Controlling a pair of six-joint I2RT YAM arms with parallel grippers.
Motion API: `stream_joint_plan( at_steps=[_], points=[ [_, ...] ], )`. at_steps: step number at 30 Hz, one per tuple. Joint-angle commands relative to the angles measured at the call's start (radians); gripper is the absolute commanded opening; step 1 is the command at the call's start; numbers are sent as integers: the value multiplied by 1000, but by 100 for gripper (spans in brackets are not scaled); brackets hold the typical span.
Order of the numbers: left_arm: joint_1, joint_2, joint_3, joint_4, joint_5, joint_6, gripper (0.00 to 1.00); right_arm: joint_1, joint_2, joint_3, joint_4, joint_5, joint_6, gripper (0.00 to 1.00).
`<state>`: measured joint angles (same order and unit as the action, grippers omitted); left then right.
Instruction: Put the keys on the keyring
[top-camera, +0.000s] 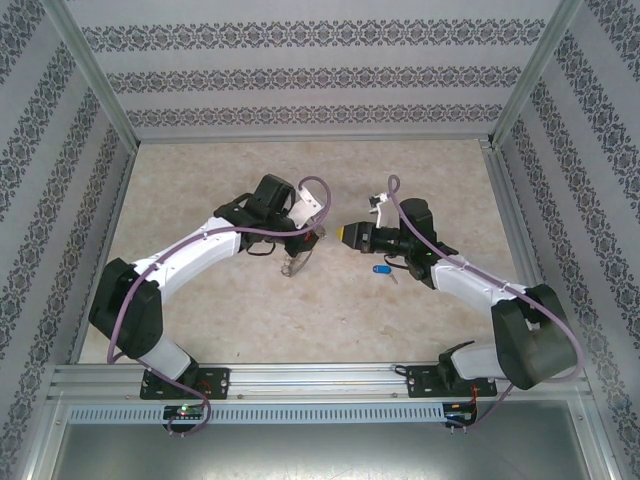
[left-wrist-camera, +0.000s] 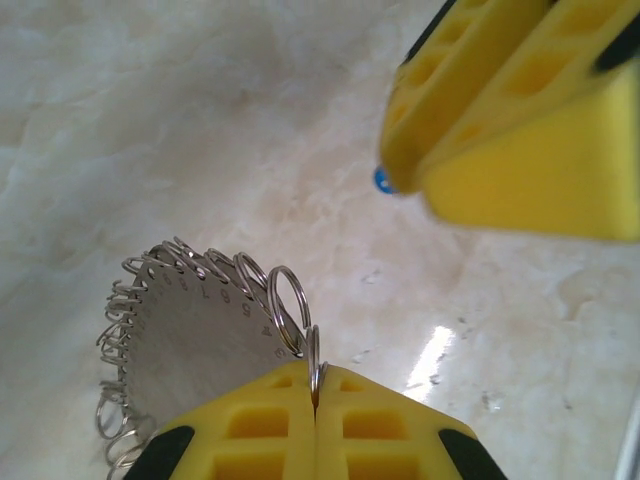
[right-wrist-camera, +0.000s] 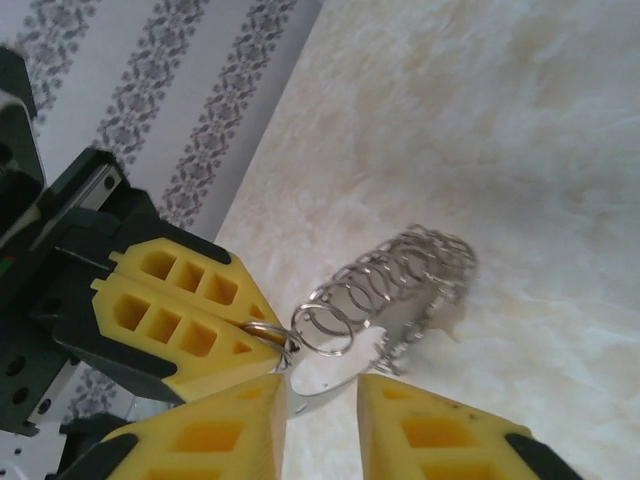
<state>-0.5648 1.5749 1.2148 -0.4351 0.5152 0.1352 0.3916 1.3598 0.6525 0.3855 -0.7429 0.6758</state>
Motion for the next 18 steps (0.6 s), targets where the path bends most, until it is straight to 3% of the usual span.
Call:
stream_joint_plan(
  at_steps=[1,7,12,18],
  points=[
    [17,-33,47,-17,113,27,0,27,18,39,69,-54,10,18],
    [28,-34,69,-40,140,30,0,46,34,40,85,-64,12,18],
    [28,-33,74,-37,147,23,0,47,7,0,87,-50,16,34],
    [32,-34,72,-20,163,6,0,52,-14,-30,99,-56,19,31]
  ],
)
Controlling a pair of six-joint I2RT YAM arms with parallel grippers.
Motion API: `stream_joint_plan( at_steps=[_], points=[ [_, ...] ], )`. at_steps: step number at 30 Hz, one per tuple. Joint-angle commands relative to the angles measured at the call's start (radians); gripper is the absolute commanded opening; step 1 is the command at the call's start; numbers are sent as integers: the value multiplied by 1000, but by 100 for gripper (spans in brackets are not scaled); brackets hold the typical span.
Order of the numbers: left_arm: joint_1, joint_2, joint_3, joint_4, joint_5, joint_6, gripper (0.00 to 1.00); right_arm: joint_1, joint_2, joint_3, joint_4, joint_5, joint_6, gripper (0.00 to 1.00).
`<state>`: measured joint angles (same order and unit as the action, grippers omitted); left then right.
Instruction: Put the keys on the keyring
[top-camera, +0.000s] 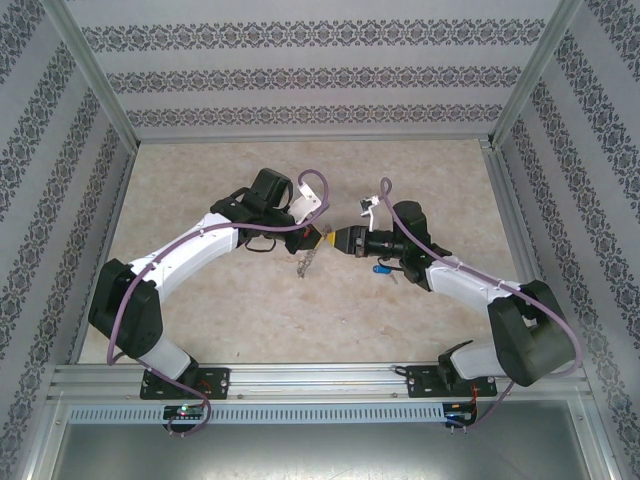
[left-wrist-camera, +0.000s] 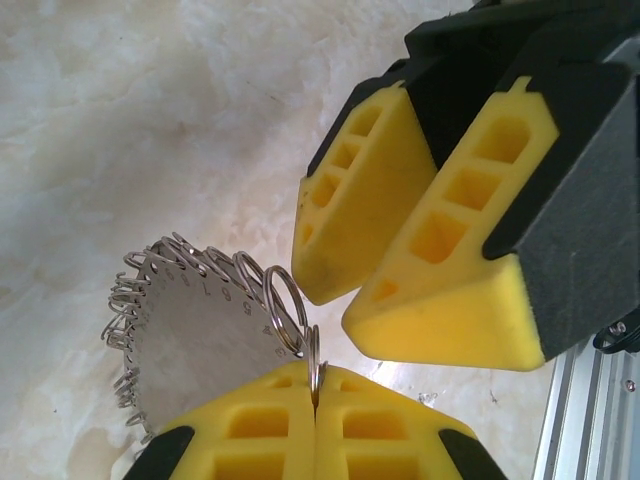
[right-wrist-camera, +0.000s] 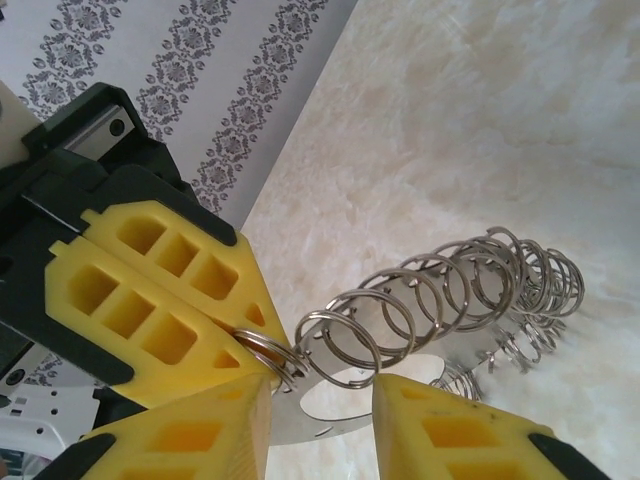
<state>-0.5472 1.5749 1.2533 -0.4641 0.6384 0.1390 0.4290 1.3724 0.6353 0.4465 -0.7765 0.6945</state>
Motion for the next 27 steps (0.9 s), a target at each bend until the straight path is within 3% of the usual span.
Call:
stream_joint_plan(
  at_steps=[1,15,22,27],
  points=[
    [15,-35,32,13,40,-1,0,16,-28,-15,39,-26,0,31],
    [24,-45,21,41,88,-30,0,-4,-76,-45,65,-2,0,30],
    [35,-65,17,42,146,-23,0,-35,-82,-34,73,-22,8,42],
    [46,-64,24,35,187,-19,0,-45,-103,-25,75,-64,10,40]
  ],
)
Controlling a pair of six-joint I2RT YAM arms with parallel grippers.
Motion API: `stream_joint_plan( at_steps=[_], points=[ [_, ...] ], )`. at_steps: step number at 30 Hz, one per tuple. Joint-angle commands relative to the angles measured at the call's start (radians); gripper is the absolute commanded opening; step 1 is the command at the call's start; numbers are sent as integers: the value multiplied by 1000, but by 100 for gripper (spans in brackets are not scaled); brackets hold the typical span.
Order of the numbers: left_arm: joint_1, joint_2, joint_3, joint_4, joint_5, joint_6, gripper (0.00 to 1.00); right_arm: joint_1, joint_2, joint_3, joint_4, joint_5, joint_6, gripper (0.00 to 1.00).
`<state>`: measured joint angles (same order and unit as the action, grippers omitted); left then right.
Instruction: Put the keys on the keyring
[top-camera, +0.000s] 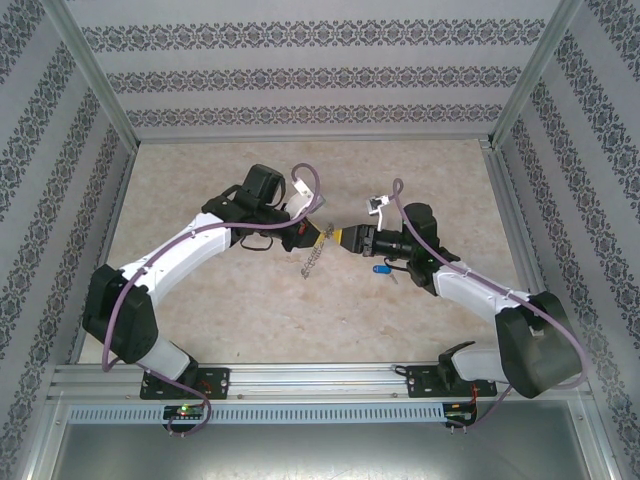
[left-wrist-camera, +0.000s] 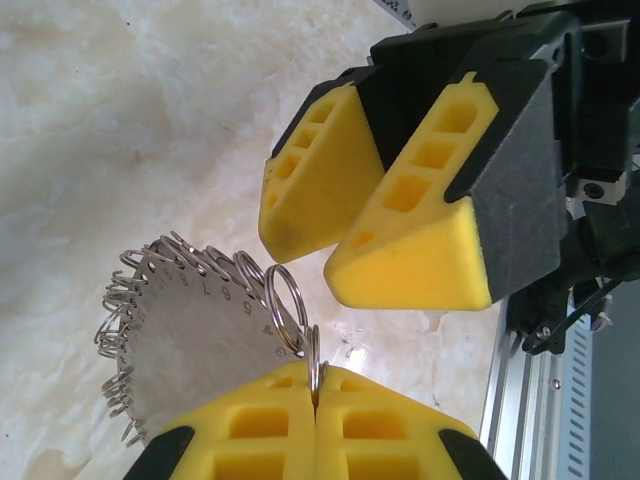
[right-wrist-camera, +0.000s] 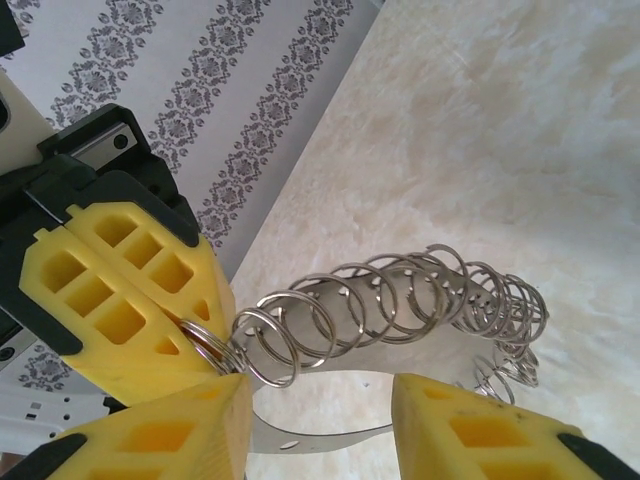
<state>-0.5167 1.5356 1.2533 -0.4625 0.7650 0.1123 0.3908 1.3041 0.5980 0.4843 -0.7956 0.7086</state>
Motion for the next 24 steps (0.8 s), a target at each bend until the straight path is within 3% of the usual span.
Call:
stream_joint_plan(
  at_steps=[1,24],
  points=[
    [16,-25,26,29,66,9,0,-7,-43,14,36,-53,-2,39],
    [39,-80,50,0,209,26,0,56,-174,18,38,-50,60,33]
  ],
)
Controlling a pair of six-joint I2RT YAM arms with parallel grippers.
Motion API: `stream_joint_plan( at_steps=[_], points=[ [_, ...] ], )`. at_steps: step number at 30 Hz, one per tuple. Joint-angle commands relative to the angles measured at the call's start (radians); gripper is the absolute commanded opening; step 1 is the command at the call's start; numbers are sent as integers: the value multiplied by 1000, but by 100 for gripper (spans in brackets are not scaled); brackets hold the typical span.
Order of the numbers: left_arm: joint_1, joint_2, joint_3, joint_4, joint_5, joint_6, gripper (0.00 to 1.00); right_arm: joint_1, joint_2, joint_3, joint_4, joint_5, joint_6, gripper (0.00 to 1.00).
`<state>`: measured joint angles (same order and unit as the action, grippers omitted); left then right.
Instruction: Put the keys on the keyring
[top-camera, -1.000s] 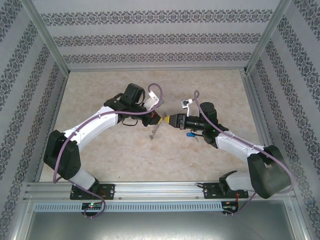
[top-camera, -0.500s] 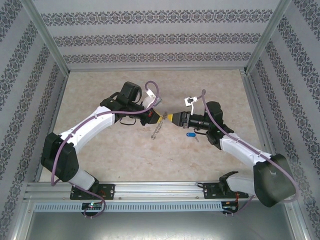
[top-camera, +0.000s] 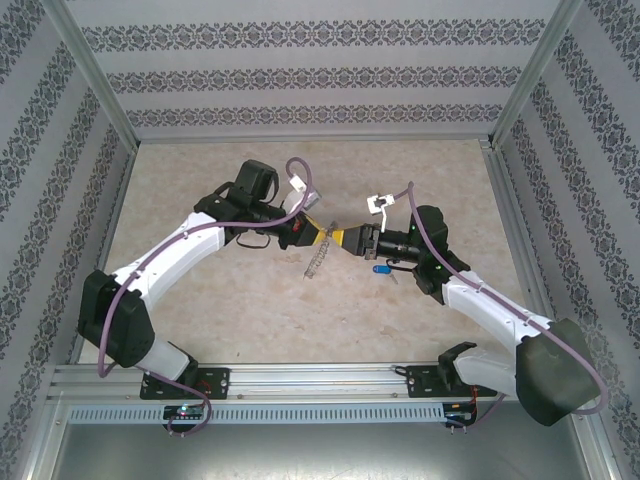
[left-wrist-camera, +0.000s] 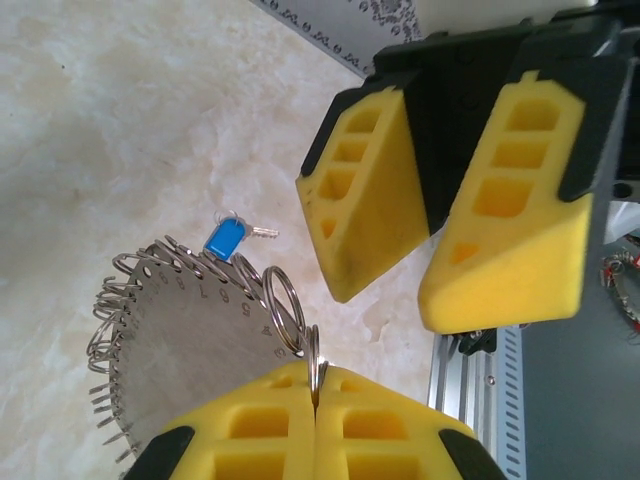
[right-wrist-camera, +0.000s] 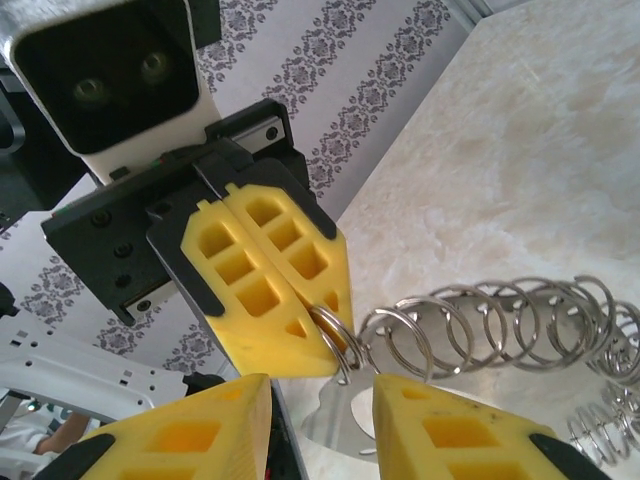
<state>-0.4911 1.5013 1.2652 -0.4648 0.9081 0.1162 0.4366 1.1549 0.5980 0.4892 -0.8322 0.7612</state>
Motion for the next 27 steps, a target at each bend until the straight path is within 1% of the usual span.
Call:
stream_joint_plan(
  at_steps=[1,13,18,24,27],
  points=[
    [15,-50,40,2,76,25,0,11,-26,18,32,-12,7,34],
    [21,-53,74,-41,123,46,0,10,-26,59,35,-22,8,36],
    [22,-40,84,-54,141,50,0,11,-21,78,38,-27,12,40],
    [21,-26,94,-62,142,54,0,19,-1,102,49,-36,13,40],
    [22,-24,94,-63,105,51,0,21,7,103,48,-30,9,42]
  ],
)
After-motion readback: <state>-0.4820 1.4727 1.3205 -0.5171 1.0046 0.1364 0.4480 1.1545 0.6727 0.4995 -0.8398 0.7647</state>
